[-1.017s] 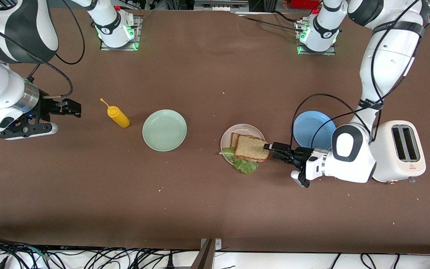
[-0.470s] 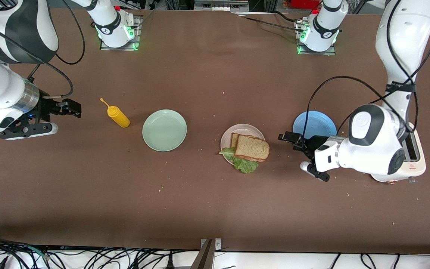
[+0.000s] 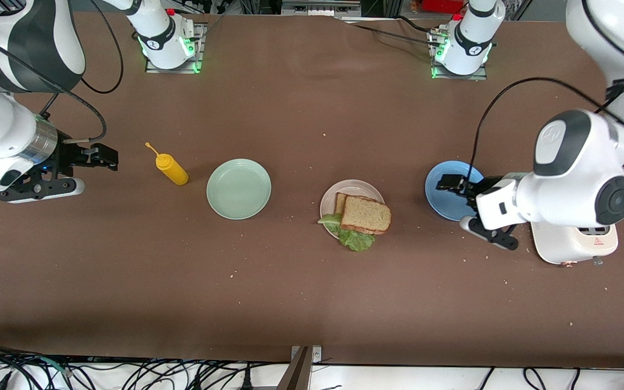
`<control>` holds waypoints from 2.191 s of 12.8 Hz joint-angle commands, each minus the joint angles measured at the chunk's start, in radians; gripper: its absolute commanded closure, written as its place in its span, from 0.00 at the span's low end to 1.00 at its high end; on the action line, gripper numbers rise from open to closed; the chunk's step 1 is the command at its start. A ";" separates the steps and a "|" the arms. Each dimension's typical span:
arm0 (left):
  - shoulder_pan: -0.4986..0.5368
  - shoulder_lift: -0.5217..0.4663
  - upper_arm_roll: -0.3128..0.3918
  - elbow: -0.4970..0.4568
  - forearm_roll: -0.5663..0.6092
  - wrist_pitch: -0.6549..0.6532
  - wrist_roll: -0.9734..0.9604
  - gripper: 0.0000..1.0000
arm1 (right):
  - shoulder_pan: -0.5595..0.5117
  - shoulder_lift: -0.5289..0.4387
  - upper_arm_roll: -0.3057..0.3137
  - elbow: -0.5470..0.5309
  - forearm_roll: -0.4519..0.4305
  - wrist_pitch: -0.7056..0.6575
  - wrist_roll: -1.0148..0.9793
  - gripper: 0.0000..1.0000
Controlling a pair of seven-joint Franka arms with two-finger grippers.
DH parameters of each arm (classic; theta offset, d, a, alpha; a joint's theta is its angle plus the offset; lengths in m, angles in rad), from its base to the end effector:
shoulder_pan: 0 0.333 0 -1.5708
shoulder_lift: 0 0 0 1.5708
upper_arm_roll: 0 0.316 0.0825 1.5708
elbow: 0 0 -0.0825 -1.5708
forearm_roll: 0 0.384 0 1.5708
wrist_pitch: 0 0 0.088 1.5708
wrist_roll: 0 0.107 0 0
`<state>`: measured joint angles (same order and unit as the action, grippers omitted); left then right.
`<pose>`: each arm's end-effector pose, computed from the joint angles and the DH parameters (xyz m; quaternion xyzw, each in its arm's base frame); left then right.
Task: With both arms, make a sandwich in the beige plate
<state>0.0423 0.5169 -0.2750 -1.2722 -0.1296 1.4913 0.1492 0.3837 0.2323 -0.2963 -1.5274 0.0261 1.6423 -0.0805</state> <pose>0.6588 -0.1314 0.4490 0.9657 -0.1750 -0.1431 0.1275 0.6145 0.0738 0.5194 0.9948 0.0840 -0.0535 0.0210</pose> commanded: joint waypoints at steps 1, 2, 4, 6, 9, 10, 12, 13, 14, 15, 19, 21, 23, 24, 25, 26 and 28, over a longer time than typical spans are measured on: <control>-0.010 -0.055 0.007 0.062 0.103 -0.104 -0.043 0.00 | -0.002 -0.002 0.003 -0.010 -0.011 0.019 -0.012 0.00; -0.003 -0.087 0.011 0.062 0.131 -0.109 -0.043 0.00 | -0.002 -0.002 0.003 -0.010 -0.011 0.019 -0.010 0.00; 0.004 -0.142 0.013 0.062 0.221 -0.109 -0.042 0.00 | 0.000 -0.008 0.003 -0.028 -0.011 0.051 -0.010 0.00; 0.022 -0.228 0.017 0.048 0.246 -0.112 -0.043 0.00 | 0.000 -0.022 0.003 -0.057 -0.011 0.094 -0.010 0.00; 0.053 -0.270 0.014 0.047 0.229 -0.112 -0.042 0.00 | 0.000 -0.018 0.003 -0.048 -0.017 0.087 -0.010 0.00; 0.051 -0.309 0.022 0.006 0.217 -0.100 -0.042 0.00 | 0.000 -0.018 0.003 -0.048 -0.018 0.088 -0.009 0.00; 0.022 -0.456 0.052 -0.195 0.206 -0.028 -0.081 0.00 | 0.003 -0.011 0.003 -0.028 -0.018 0.088 -0.005 0.00; 0.022 -0.516 0.062 -0.291 0.164 0.042 -0.109 0.00 | 0.006 -0.010 0.003 -0.020 -0.017 0.087 -0.001 0.00; 0.021 -0.541 0.072 -0.336 0.110 0.076 -0.147 0.00 | 0.006 -0.010 0.003 -0.020 -0.014 0.085 0.001 0.00; 0.001 -0.543 0.091 -0.346 0.088 0.078 -0.186 0.00 | 0.003 -0.010 0.003 -0.020 -0.012 0.085 0.005 0.00; -0.024 -0.549 0.109 -0.357 0.099 0.064 -0.191 0.00 | 0.000 -0.008 0.003 -0.014 -0.012 0.086 0.001 0.00; -0.018 -0.548 0.109 -0.355 0.100 0.058 -0.191 0.00 | -0.002 -0.002 0.003 -0.003 -0.011 0.085 -0.001 0.00; -0.006 -0.535 0.109 -0.339 0.100 0.026 -0.188 0.00 | -0.002 -0.001 0.003 -0.003 -0.011 0.085 -0.001 0.00; -0.010 -0.532 0.100 -0.338 0.104 0.027 -0.195 0.00 | -0.002 -0.001 0.003 -0.003 -0.011 0.085 -0.001 0.00; -0.015 -0.532 0.093 -0.338 0.104 0.027 -0.198 0.00 | -0.002 -0.001 0.003 -0.003 -0.011 0.085 -0.001 0.00; -0.015 -0.532 0.093 -0.338 0.104 0.027 -0.197 0.00 | -0.002 -0.001 0.003 -0.003 -0.011 0.085 -0.002 0.00; -0.012 -0.531 0.094 -0.334 0.105 0.027 -0.197 0.00 | -0.002 -0.001 0.003 -0.003 -0.009 0.085 -0.002 0.00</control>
<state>0.0339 -0.0031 -0.1854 -1.5999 -0.0127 1.5257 -0.0355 0.3852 0.2359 -0.2963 -1.5395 0.0258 1.7282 -0.0800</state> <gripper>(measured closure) 0.000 0.000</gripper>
